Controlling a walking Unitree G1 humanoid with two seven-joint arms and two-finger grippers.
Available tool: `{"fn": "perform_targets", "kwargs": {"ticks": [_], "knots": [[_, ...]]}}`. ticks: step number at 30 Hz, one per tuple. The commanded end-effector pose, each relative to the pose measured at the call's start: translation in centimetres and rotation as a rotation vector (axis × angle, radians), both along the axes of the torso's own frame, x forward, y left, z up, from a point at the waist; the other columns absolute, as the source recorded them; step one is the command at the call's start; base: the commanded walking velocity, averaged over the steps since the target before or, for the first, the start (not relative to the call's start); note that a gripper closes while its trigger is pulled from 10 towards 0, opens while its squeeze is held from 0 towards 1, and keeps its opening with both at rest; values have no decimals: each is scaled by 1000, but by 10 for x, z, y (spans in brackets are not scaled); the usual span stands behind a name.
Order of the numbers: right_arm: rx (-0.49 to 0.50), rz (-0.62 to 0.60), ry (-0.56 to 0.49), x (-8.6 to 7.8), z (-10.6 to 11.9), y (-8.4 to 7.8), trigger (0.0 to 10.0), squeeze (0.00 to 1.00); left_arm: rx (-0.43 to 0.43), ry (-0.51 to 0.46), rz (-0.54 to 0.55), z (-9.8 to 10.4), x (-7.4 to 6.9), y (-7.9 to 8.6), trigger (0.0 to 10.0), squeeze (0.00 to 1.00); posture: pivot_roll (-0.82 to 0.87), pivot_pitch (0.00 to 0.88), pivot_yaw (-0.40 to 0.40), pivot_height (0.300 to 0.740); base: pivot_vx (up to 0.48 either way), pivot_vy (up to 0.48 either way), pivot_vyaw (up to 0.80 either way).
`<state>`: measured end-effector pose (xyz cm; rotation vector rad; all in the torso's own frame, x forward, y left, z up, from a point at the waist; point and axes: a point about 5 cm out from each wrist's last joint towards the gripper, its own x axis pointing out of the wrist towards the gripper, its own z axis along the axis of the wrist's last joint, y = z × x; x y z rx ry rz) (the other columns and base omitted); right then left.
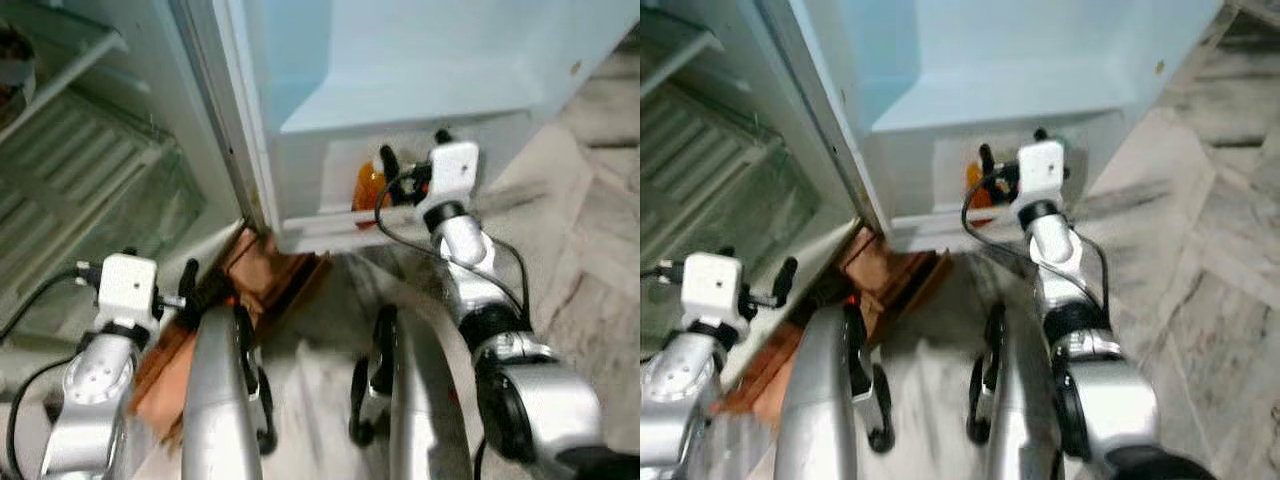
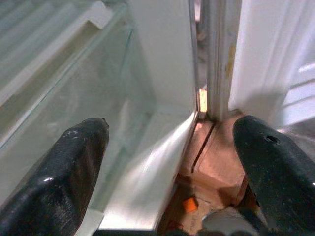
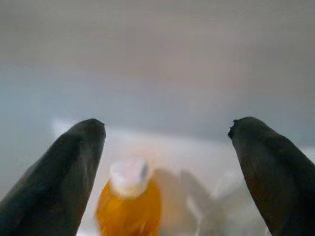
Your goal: Restocking fridge
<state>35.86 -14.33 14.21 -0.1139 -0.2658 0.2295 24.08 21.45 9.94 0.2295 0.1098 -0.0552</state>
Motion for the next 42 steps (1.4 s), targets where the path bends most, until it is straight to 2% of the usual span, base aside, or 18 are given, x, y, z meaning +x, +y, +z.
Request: {"fn": "perform_targets", "kwargs": {"ticks": [1, 2, 3, 4, 6, 9, 12, 17, 24, 26, 32, 37, 42], "knots": [[1, 48, 15, -15, -8, 4, 10000, 1000, -6, 22, 4, -10, -2, -3, 10000, 0, 138, 95, -29, 531, 0, 0, 0], [0, 45, 36, -23, -15, 4, 10000, 941, -13, 21, -1, -12, -1, -5, 10000, 0, 133, 81, -32, 531, 0, 0, 0], [0, 42, 51, -28, -21, 3, 10000, 941, -18, 20, -3, -13, 0, -7, 10000, 0, 130, 75, -33, 531, 0, 0, 0], [4, 36, 59, -36, -26, 2, 10000, 0, -25, 14, -5, -14, 2, -9, 10000, 0, 126, 57, -36, 531, 0, 0, 0], [2, -7, 73, -52, -38, -1, 10000, 0, -41, -4, 0, -14, 8, -13, 10000, 0, 122, 38, -35, 531, 0, 0, 0], [42, -64, 72, -62, -39, -5, 10000, 0, -55, -31, 10, -10, 16, -15, 10000, 0, 109, 17, -22, 531, 0, 0, 0], [74, -137, 56, -64, -30, -9, 10000, 0, -54, -58, -3, -5, 24, -17, 10000, 0, 92, 18, -1, 551, 0, 0, 0], [54, -138, 43, -63, -23, -10, 10000, 0, -55, -72, -17, -3, 26, -19, 10000, 0, 76, 22, 5, 581, 0, 0, 0], [32, -163, 56, -62, -19, -20, 10000, 0, -66, -70, -31, -7, 24, -26, 10000, 0, 74, 33, -11, 626, 0, 0, 0], [32, -162, 72, -66, -22, -20, 10000, 0, -80, -56, -30, -11, 17, -29, 10000, 0, 78, 42, -22, 646, 0, 0, 0], [42, -172, 122, -74, -34, -20, 10000, 0, -89, -29, -34, -19, 8, -32, 10000, 0, 78, 32, -31, 681, 0, 0, 0], [40, -163, 132, -77, -35, -18, 10000, 0, -90, -27, -36, -19, 10, -32, 10000, 0, 67, 25, -27, 706, 0, 0, 0], [35, -173, 138, -76, -33, -23, 10000, 0, -87, -26, -41, -18, 11, -32, 10000, 0, 55, 25, -26, 731, 0, 0, 0]]}}
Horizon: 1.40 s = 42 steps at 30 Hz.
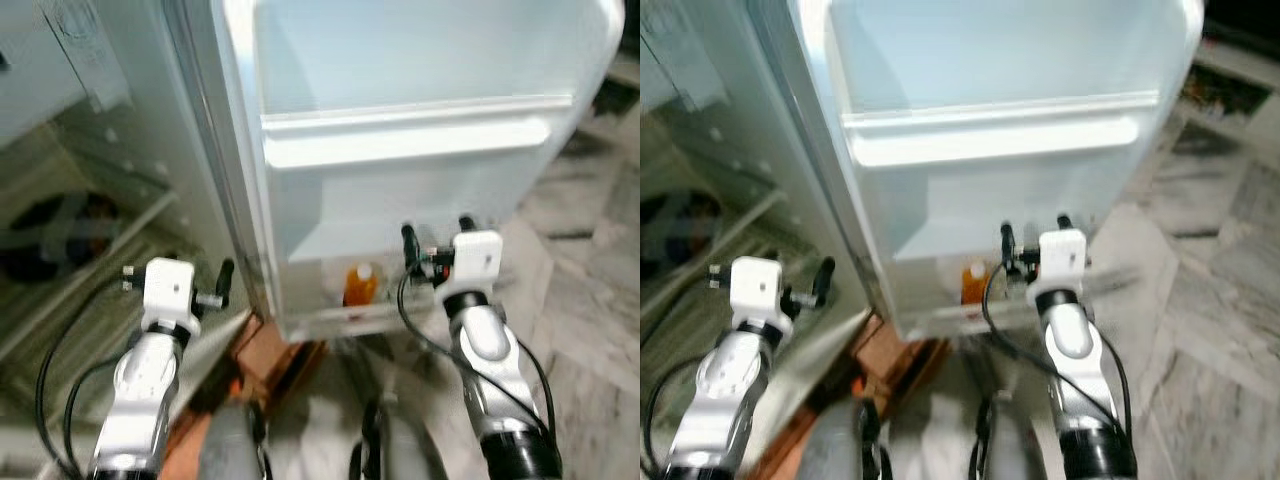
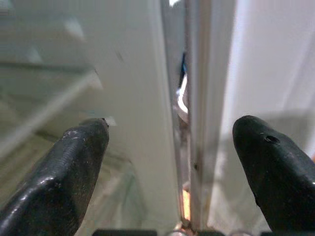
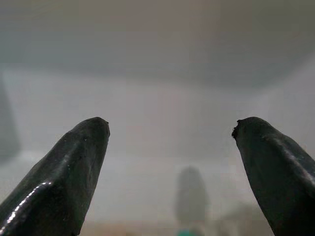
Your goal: Restocking fridge
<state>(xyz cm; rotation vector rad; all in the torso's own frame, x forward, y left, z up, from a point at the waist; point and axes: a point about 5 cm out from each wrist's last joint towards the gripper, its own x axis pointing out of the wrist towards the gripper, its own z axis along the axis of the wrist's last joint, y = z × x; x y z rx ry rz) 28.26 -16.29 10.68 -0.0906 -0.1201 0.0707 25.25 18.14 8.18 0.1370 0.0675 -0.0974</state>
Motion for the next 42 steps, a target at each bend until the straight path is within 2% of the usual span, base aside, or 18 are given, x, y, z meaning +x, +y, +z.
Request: {"fn": "perform_targets", "kwargs": {"ticks": [1, 8, 10, 16, 22, 26, 35, 38, 42], "knots": [[3, -13, 2, 0, 2, -5, 10000, 0, 9, 8, 0, -1, 0, 1, 10000, 0, 54, 24, -27, 736, 0, 0, 0], [5, -19, 47, -4, -4, -8, 10000, 0, 5, 11, -2, -2, 1, -1, 10000, 0, 46, 21, -35, 740, 0, 0, 0], [29, -3, 127, -8, -17, -4, 10000, 0, 3, 11, 2, -2, 1, -1, 10000, 0, 44, 20, -35, 740, 0, 0, 0], [52, 23, 223, -20, -35, 4, 10000, 0, 21, 18, 3, -3, 2, -4, 10000, 0, 46, 20, -36, 740, 0, 0, 0], [65, 27, 242, -21, -38, 8, 10000, 0, 42, 13, 13, -3, 4, -1, 10000, 0, 45, 14, -33, 740, 0, -347, 0], [61, 43, 241, -18, -37, 11, 10000, 0, 27, 13, 17, -3, 7, -1, 10000, 0, 45, 10, -32, 740, 0, -469, 0], [68, 34, 253, -12, -35, 4, 10000, 0, 29, 15, 9, -3, 7, -3, 10000, 0, 45, 9, -30, 740, 0, -454, 0], [108, 95, 290, -13, -38, 10, 10000, 0, 30, 18, 10, -5, 7, -3, 10000, 0, 44, 9, -33, 740, -80, -423, 0], [153, 297, 399, -23, -47, 28, 10000, 0, 28, 21, 11, -5, 8, -3, 10000, 0, 43, 10, -33, 740, -262, -401, 0]]}}
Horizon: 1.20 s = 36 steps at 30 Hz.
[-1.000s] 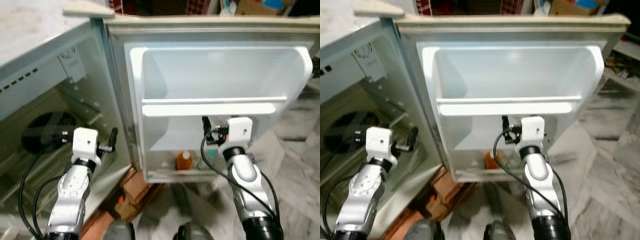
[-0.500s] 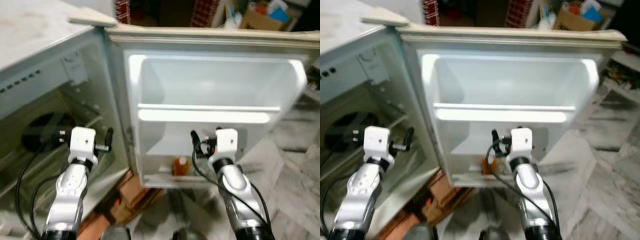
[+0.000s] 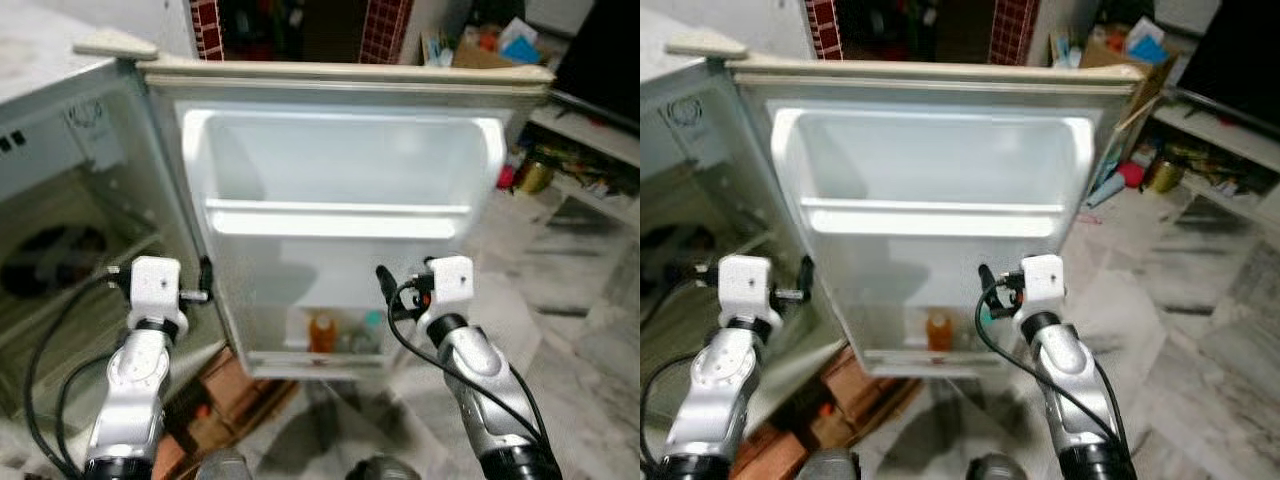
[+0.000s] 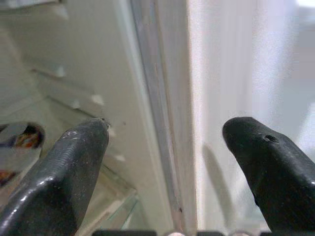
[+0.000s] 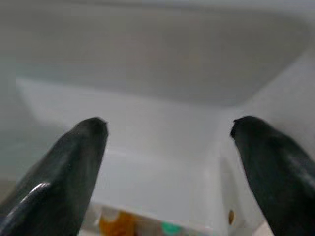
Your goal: Restocking fridge
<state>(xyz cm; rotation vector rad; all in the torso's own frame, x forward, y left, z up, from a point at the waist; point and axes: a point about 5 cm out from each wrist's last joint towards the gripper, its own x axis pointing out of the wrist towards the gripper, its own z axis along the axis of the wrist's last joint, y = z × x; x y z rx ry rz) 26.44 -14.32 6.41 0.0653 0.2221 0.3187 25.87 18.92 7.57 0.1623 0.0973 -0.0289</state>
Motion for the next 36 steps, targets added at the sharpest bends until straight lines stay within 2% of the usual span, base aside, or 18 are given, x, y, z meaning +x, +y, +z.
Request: {"fn": "perform_targets", "kwargs": {"ticks": [1, 2, 8, 18, 27, 31, 36], "knots": [[33, 105, 64, -8, -6, 13, 10000, 0, -1, -1, -58, 1, 1, -11, 10000, 0, 43, 10, -33, 740, -270, -398, 0], [30, 180, 86, -13, -9, 17, 10000, 0, 0, -1, -59, 1, 1, -11, 10000, 0, 44, 11, -33, 740, -277, -390, 0], [62, 324, 133, -23, -10, 23, 10000, 0, 2, -3, -55, 0, 2, -11, 10000, 0, 43, 12, -33, 740, -277, -390, 0], [65, 363, 144, -26, -8, 22, 10000, 0, 11, 0, -60, 0, 2, -11, 10000, 0, 43, 16, -29, 740, -159, -353, 0], [74, 218, -30, -8, 13, 12, 10000, 0, 17, -4, -56, 0, 3, -9, 10000, 0, 47, 15, -29, 740, 0, -68, 0], [44, 84, -116, 4, 23, 1, 10000, 0, 26, -11, -56, 1, 3, -7, 10000, 0, 50, 13, -28, 740, 0, 0, 648], [20, 28, -158, 9, 28, -5, 10000, 0, 27, -16, -59, 2, 4, -6, 10000, 0, 50, 13, -26, 740, 0, 0, 655]]}}
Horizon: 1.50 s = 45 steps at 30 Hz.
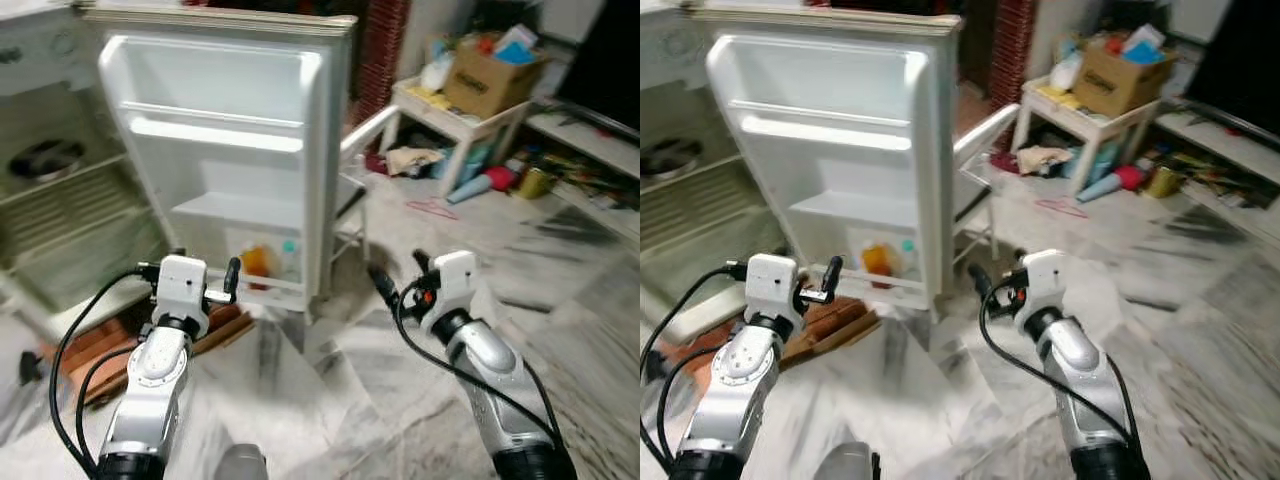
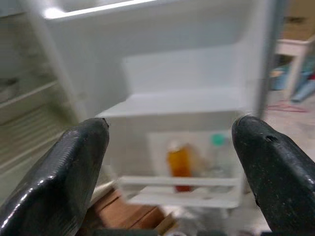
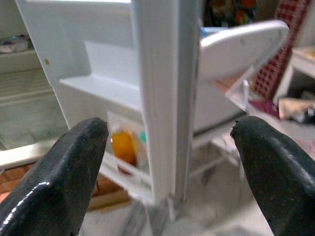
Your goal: Restocking fridge
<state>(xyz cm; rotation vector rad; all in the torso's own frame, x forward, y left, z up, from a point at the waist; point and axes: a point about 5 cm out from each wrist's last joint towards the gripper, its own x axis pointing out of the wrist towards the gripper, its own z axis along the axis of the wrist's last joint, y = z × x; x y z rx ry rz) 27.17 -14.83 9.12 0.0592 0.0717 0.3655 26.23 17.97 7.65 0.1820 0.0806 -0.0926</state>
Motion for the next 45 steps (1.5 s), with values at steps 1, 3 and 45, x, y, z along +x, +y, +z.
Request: {"fn": "perform_targets", "kwargs": {"ticks": [1, 3, 45], "knots": [[-5, -24, -14, 3, 1, -2, 10000, 0, 11, -6, 6, 1, 0, 3, 10000, 0, 51, 13, -27, 740, 0, 0, 656], [-16, -50, -28, 5, 2, -4, 10000, 0, 15, -8, -6, 1, 1, 3, 10000, 0, 50, 12, -26, 740, 0, 0, 656], [-42, -25, -114, 8, 6, 4, 10000, 0, 17, -2, -22, 0, -1, 1, 10000, 0, 56, 23, -29, 740, 0, -275, 406]]}}
